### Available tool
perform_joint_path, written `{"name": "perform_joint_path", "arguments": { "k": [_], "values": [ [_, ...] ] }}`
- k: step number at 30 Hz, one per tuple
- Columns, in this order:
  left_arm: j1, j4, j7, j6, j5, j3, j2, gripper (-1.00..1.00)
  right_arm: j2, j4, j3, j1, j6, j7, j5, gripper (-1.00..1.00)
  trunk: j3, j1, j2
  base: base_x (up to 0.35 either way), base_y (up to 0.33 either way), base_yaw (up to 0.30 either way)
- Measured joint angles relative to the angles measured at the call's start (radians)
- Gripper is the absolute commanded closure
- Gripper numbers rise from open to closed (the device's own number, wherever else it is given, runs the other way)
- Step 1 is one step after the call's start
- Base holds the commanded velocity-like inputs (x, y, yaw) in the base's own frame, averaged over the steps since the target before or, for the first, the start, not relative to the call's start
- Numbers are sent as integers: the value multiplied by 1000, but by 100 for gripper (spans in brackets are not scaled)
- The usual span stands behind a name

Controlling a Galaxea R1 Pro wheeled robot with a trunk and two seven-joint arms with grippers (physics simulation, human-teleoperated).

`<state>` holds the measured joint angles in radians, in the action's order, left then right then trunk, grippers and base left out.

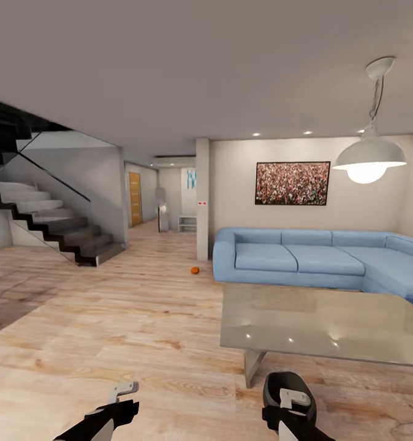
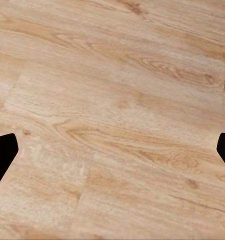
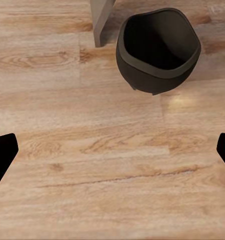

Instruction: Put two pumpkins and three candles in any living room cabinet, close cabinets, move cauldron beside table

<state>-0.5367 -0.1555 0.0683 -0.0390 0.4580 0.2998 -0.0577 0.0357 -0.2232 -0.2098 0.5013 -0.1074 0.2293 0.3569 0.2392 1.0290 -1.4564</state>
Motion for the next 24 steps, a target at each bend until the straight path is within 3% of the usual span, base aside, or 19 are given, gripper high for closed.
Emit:
{"name": "perform_joint_path", "arguments": {
  "k": [24],
  "values": [
    [0,0,0,0,0,0,0,-100,1,1,-1,0,-2,-2,0,-100,-36,-92,168,0,0,0]
  ]
}}
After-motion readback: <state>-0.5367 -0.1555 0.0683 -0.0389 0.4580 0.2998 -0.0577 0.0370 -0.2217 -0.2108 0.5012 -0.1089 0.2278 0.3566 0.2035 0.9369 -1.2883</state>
